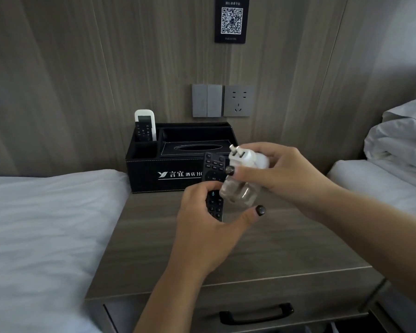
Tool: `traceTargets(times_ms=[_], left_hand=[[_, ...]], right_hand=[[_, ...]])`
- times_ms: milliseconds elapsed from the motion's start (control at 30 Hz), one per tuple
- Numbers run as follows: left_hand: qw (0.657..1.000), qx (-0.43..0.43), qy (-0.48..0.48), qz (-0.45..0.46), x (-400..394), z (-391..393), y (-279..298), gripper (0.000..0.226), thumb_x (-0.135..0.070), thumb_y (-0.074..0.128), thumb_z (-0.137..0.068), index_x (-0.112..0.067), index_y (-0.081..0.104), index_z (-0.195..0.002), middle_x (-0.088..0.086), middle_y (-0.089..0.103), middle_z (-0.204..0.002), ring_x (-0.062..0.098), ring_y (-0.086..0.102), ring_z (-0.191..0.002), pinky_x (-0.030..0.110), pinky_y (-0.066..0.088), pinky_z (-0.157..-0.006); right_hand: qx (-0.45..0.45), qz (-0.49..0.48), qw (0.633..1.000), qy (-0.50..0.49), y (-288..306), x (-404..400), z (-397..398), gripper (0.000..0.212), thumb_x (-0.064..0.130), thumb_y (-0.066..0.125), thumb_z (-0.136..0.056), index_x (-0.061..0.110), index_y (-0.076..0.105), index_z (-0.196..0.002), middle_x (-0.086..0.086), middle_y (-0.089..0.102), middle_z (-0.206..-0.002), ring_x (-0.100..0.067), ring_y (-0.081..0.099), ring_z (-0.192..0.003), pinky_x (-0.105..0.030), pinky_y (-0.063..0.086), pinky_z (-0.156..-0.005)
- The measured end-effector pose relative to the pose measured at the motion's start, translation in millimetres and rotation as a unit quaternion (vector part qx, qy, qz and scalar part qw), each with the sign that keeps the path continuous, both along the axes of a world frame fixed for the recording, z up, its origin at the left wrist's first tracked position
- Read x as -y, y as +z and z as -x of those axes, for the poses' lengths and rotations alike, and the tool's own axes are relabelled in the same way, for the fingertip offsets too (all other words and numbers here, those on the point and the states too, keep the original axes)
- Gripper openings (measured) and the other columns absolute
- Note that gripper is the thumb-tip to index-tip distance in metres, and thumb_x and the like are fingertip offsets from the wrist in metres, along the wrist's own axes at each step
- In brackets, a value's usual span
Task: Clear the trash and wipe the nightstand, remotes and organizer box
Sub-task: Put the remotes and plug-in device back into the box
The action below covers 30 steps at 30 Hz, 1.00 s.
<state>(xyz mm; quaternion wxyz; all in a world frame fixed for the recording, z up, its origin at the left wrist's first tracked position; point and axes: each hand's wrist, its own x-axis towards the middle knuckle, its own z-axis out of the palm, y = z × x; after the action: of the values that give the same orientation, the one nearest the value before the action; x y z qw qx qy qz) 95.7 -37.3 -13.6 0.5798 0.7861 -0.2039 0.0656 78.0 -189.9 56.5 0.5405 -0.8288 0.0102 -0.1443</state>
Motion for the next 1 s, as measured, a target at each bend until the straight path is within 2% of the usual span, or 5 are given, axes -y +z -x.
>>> traceTargets(times_ms=[133, 300, 533, 667, 1000], left_hand=[[1.0, 0.002, 0.011, 0.016, -3.9, -0.9, 0.1, 0.062, -0.07, 0.071, -0.056, -0.045, 0.056, -0.11, -0.024, 0.052, -0.116, -0.006, 0.051, -0.109, 0.014, 0.042, -0.081], [0.989, -0.071, -0.02, 0.128, -10.9, -3.7, 3.5, 0.039, -0.064, 0.072, -0.061, -0.04, 0.069, -0.091, -0.011, 0.067, -0.091, 0.008, 0.064, -0.086, 0.023, 0.05, -0.071], [0.912, -0.221, -0.136, 0.318, -32.7, -10.3, 16.6, 0.044, -0.058, 0.07, -0.061, -0.032, 0.077, -0.096, -0.002, 0.073, -0.098, 0.015, 0.069, -0.084, 0.027, 0.053, -0.062], [0.916, -0.217, -0.086, 0.326, -49.7, -26.4, 16.4, 0.048, -0.06, 0.071, -0.056, -0.03, 0.077, -0.093, -0.004, 0.073, -0.088, 0.017, 0.07, -0.082, 0.028, 0.052, -0.061], [0.88, -0.121, 0.131, 0.44, -82.8, -60.3, 18.8, 0.009, -0.028, 0.08, -0.078, -0.02, 0.078, -0.075, -0.001, 0.074, -0.085, 0.01, 0.072, -0.093, 0.03, 0.052, -0.092]], right_hand=[[-0.01, 0.036, 0.999, -0.002, 2.2, -20.2, 0.5, 0.034, 0.03, 0.085, -0.066, 0.033, 0.071, -0.098, 0.01, 0.074, -0.088, -0.007, 0.072, -0.078, -0.026, 0.059, -0.071], [-0.037, -0.012, 0.999, -0.015, 15.1, -14.7, -6.2, 0.057, 0.06, 0.072, -0.068, 0.033, 0.064, -0.118, 0.01, 0.07, -0.109, -0.007, 0.066, -0.102, -0.027, 0.052, -0.086], [-0.188, -0.213, 0.956, 0.068, 6.2, -23.5, -60.6, 0.031, 0.029, 0.065, -0.09, 0.011, 0.067, -0.116, -0.016, 0.069, -0.116, -0.03, 0.07, -0.098, -0.038, 0.059, -0.082], [-0.156, -0.157, 0.966, 0.131, 10.3, -44.8, -84.4, 0.017, 0.009, 0.066, -0.087, 0.011, 0.071, -0.104, -0.008, 0.071, -0.09, -0.017, 0.067, -0.074, -0.031, 0.058, -0.07], [0.04, -0.219, 0.968, 0.114, 71.4, -72.3, -143.7, 0.031, -0.004, 0.063, -0.087, 0.007, 0.066, -0.115, -0.012, 0.072, -0.106, -0.022, 0.074, -0.089, -0.031, 0.06, -0.073]])
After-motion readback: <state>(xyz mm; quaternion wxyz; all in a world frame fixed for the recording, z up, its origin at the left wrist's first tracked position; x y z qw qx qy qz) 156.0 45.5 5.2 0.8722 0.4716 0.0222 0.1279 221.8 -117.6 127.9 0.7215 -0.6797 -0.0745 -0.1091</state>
